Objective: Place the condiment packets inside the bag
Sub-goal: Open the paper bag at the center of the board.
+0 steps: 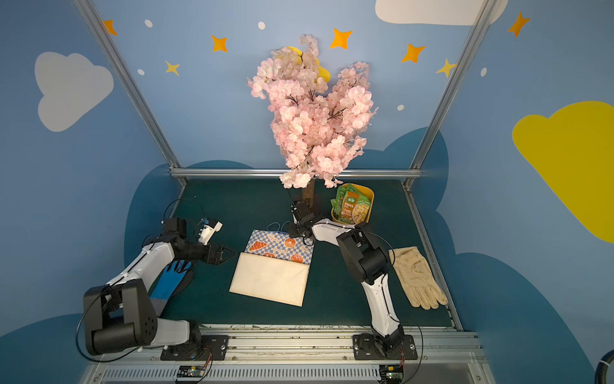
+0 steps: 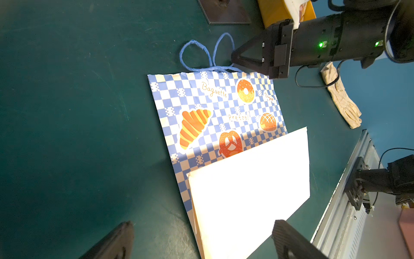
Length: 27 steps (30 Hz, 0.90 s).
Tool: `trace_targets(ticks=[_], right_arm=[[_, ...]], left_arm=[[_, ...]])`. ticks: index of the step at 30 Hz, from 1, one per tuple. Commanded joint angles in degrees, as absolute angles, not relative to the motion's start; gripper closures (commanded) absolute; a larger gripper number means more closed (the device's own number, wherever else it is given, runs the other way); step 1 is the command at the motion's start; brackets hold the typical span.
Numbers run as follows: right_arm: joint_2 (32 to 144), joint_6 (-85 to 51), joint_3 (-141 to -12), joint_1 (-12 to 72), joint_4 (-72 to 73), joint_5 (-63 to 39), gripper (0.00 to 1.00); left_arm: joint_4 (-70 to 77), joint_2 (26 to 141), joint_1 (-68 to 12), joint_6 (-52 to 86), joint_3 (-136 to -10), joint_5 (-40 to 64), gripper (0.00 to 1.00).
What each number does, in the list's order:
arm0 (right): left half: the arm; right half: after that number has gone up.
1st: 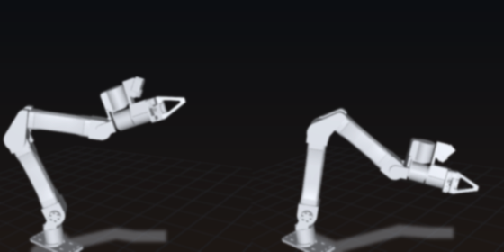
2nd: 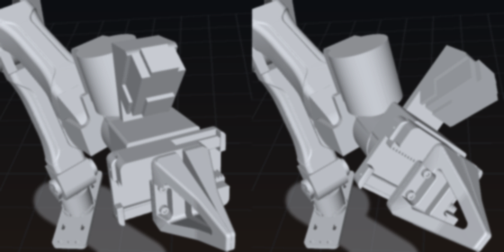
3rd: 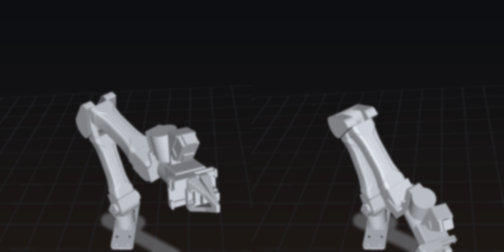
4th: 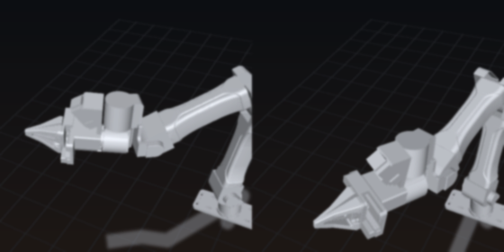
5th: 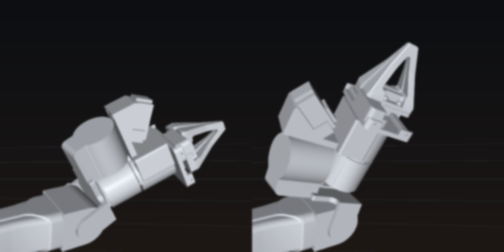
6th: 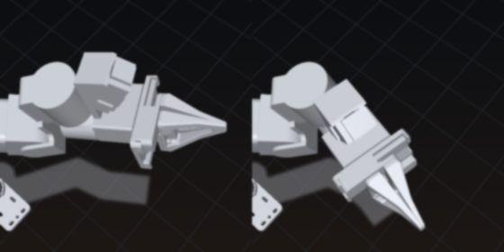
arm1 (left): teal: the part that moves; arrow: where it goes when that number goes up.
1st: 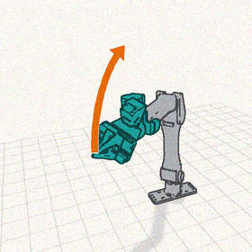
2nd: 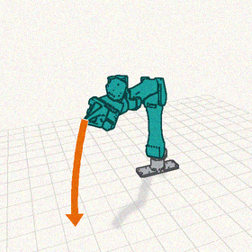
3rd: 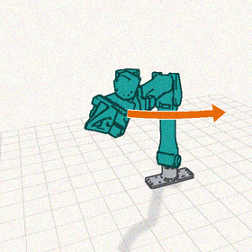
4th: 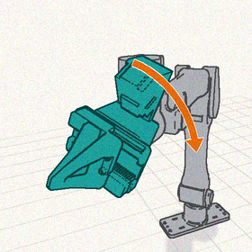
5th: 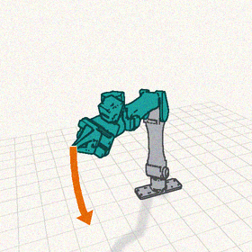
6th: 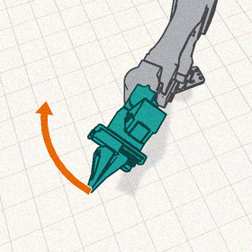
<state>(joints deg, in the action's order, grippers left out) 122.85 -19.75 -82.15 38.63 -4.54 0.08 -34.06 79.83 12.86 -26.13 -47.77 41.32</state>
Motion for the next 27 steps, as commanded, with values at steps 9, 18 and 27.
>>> trace_targets(ticks=[9,18,27], right_arm=[[107.4,-20.3,-76.5,40.0,2.5,-5.8,1.0],[97.7,-18.0,-75.1,43.7,1.9,-6.0,1.0],[88.6,-14.6,-75.4,48.8,1.4,-2.4,1.0]], left_arm=[[-37.2,78.2,12.0,-29.4,-50.5,44.0,0.0],[-37.4,77.0,9.6,-29.7,-54.0,43.1,0.0],[-38.9,69.4,4.7,-27.7,-58.2,45.3,0.0]])
